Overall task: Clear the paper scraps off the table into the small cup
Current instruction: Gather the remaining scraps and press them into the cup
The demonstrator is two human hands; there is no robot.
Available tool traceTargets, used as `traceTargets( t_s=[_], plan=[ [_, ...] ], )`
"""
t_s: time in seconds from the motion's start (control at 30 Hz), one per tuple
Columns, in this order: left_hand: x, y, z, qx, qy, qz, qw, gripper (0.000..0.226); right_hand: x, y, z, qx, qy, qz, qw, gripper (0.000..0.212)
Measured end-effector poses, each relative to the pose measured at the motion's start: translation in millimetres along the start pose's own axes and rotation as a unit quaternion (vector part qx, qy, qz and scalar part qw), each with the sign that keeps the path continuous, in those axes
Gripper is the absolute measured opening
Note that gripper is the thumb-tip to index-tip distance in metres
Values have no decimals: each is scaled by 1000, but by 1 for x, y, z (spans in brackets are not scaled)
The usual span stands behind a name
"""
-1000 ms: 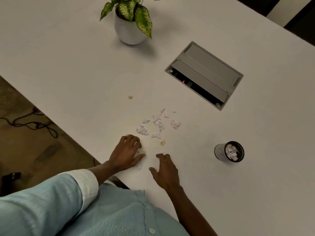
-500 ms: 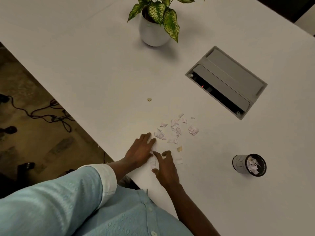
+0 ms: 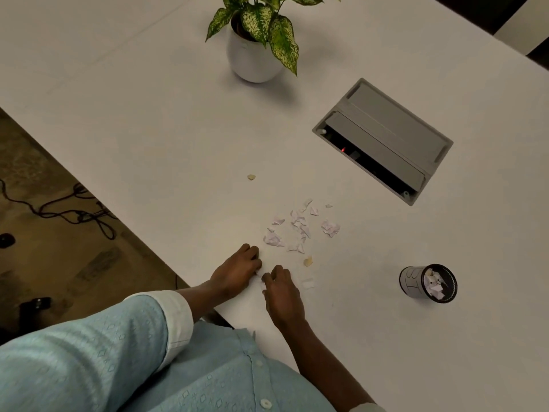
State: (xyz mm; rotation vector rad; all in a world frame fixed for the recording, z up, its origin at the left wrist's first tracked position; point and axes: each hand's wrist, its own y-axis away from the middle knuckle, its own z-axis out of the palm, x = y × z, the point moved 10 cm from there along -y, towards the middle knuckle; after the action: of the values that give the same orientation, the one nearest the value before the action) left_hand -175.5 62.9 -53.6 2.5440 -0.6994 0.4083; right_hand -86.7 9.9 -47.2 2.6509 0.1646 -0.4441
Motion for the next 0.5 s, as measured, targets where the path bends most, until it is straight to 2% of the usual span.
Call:
traceTargets(
  t_s=[0.27,0.4,0.5],
  plan=[
    [7,-1,-9,31,35,2,999,16,33,20,-15,72,-79,25,994,21],
    [26,-9,-14,48,72,10,996,16,74,49,-31,142,-131,95,977,17],
    [53,-24,-23,73,128,8,989,15,114,75,-46,196,-183,169,949,16]
  ],
)
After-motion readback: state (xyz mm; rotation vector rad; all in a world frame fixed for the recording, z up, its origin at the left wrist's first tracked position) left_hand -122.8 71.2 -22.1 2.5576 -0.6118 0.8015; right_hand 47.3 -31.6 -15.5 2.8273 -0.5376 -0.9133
